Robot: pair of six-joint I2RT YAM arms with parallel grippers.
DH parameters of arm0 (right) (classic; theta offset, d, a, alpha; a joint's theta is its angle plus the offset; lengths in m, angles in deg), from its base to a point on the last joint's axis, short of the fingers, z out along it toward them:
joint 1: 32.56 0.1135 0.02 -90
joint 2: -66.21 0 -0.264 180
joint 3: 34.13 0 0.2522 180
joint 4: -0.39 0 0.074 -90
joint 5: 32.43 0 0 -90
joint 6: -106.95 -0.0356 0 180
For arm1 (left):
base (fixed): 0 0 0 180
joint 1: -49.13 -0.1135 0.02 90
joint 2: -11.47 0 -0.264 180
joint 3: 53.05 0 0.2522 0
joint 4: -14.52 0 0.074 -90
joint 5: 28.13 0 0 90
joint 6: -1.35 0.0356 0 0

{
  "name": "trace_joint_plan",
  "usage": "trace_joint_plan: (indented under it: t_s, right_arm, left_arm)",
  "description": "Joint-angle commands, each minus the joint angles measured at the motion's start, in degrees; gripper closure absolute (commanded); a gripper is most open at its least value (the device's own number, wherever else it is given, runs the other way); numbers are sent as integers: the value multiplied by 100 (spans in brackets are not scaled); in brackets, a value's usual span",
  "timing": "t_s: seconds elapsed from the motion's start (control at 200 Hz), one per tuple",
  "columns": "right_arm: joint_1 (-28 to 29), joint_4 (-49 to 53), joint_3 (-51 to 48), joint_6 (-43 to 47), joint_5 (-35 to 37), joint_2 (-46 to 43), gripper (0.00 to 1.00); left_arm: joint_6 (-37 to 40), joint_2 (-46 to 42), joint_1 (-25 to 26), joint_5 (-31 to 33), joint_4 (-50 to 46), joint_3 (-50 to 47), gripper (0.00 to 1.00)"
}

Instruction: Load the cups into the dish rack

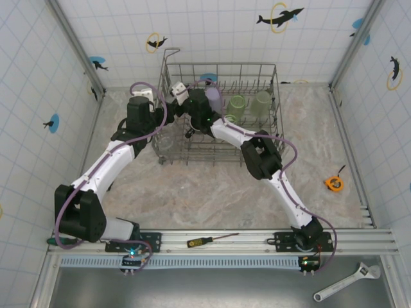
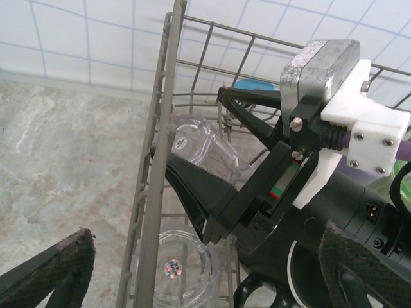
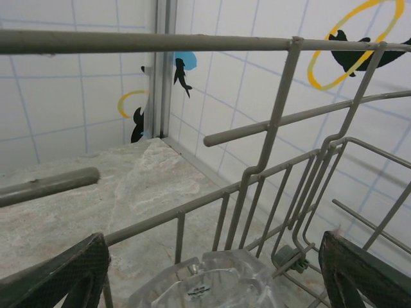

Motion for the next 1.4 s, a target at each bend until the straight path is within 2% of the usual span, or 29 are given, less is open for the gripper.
trace_joint_plan:
  t_s: [0.0,0.24,0.741,1.021,1.391]
  right_arm:
    - [79,-217,-39,-95,-88,-518,12]
    - [70,399,-39,187,4,-754,11]
    - [-185,2506,251,542,-512,-893,5]
    - [-227,2622,479,584,-552,-652,1]
    - [-218,2502,853,779,-518,-167,0]
  left_arm:
    - [126,-135,29,170,-137,244,4]
    - [97,-209,30,220,-200,262,3]
    - [157,-319,25,420,-358,235,3]
    - [161,-311,26,437,-363,223,3]
    - [346,-232,28,466,-354,203,3]
